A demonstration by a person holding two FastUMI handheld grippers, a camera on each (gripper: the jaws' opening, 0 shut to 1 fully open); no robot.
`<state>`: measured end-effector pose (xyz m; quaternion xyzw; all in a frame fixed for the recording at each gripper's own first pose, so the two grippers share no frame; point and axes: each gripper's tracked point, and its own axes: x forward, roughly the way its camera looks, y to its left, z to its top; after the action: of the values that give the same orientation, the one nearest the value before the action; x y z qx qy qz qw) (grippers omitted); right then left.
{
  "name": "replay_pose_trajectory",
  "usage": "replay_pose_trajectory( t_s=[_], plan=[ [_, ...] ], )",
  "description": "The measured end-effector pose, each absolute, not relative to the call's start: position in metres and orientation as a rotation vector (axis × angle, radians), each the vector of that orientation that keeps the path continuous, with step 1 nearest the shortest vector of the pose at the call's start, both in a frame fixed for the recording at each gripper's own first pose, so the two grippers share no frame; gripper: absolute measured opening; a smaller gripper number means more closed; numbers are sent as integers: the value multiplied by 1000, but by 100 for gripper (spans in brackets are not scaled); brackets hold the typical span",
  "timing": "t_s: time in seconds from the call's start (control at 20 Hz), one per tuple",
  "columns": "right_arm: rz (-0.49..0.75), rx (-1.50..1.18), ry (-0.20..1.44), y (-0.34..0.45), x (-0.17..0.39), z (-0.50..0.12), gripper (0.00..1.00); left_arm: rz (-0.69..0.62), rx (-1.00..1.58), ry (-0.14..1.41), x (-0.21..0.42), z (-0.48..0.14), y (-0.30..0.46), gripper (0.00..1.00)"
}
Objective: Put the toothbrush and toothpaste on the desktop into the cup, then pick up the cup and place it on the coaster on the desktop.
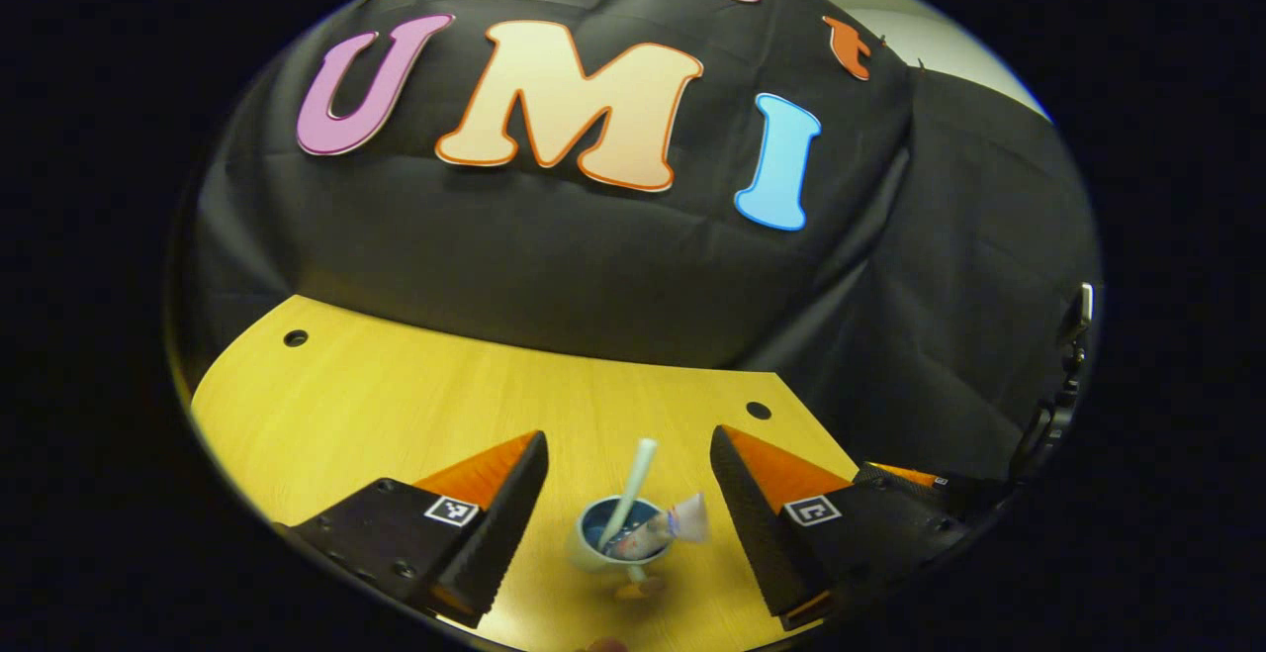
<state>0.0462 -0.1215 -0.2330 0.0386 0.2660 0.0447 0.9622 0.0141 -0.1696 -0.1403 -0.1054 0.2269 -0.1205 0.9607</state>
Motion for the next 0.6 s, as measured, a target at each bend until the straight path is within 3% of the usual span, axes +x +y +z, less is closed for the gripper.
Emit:
replay_pose_trajectory(
  t_s=[0.35, 0.6],
  plan=[
    [242, 93, 660, -67, 35, -247, 99, -71, -142, 405, -11, -129, -90, 95],
    [251, 111, 848, -39, 24, -270, 99, -2, -115, 396, -33, -127, -35, 95]
  ],
)
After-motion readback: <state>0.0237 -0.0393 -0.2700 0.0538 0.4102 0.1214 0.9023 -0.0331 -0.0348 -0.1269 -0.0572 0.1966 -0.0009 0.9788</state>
